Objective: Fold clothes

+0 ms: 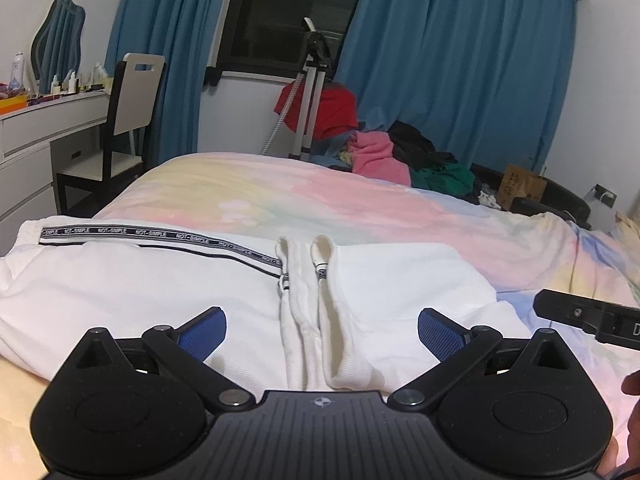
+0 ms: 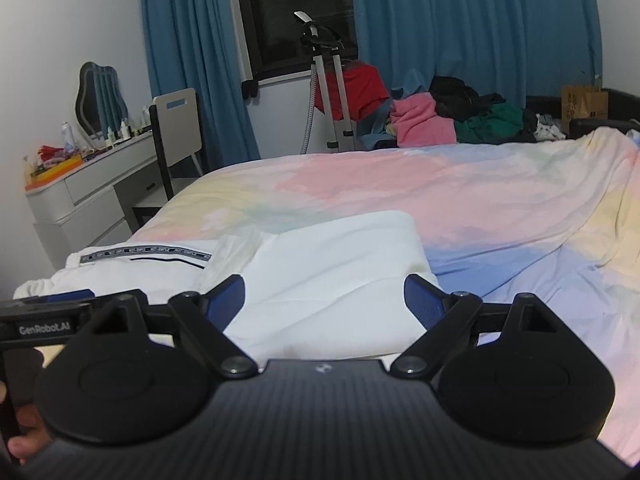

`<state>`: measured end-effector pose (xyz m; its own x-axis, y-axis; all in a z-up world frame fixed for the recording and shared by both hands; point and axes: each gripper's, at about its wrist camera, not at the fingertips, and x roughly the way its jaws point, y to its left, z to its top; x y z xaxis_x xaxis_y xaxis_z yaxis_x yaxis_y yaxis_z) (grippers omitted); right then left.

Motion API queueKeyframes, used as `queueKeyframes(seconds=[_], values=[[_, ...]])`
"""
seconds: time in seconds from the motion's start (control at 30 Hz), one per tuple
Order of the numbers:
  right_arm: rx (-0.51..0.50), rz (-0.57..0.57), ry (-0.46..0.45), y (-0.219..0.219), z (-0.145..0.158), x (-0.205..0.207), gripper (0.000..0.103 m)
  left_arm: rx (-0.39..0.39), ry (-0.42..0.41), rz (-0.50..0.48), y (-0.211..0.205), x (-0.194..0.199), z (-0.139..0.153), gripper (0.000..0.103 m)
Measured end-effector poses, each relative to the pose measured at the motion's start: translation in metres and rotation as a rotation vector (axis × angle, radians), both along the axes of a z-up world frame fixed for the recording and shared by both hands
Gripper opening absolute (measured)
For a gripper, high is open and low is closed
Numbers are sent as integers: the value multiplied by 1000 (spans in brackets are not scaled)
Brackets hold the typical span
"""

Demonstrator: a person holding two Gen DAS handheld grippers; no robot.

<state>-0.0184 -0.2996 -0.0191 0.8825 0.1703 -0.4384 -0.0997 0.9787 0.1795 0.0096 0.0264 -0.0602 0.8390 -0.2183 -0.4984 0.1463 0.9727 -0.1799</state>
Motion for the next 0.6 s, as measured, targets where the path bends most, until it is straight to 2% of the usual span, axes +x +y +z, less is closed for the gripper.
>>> queueKeyframes(seconds=[0.1, 0.27, 0.37, 0.47, 0.57, 0.6], values=[[-3, -10, 3, -1, -2, 1, 88, -42, 38, 33, 12, 5, -2, 103], [-7, -4, -17, 1, -3, -3, 88, -154, 118, 149, 49, 12, -5, 103], [-10, 8, -35, 0, -2, -5, 88, -182, 142, 213, 71, 13, -2, 103], [-15, 13, -49, 0, -1, -6, 87, -159, 140, 260, 88, 12, 5, 103], [-8, 23, -65, -2, 1, -9, 87, -69, 122, 292, 98, 10, 17, 103], [-7, 23, -69, -3, 2, -10, 81, -38, 121, 290, 101, 11, 21, 103]])
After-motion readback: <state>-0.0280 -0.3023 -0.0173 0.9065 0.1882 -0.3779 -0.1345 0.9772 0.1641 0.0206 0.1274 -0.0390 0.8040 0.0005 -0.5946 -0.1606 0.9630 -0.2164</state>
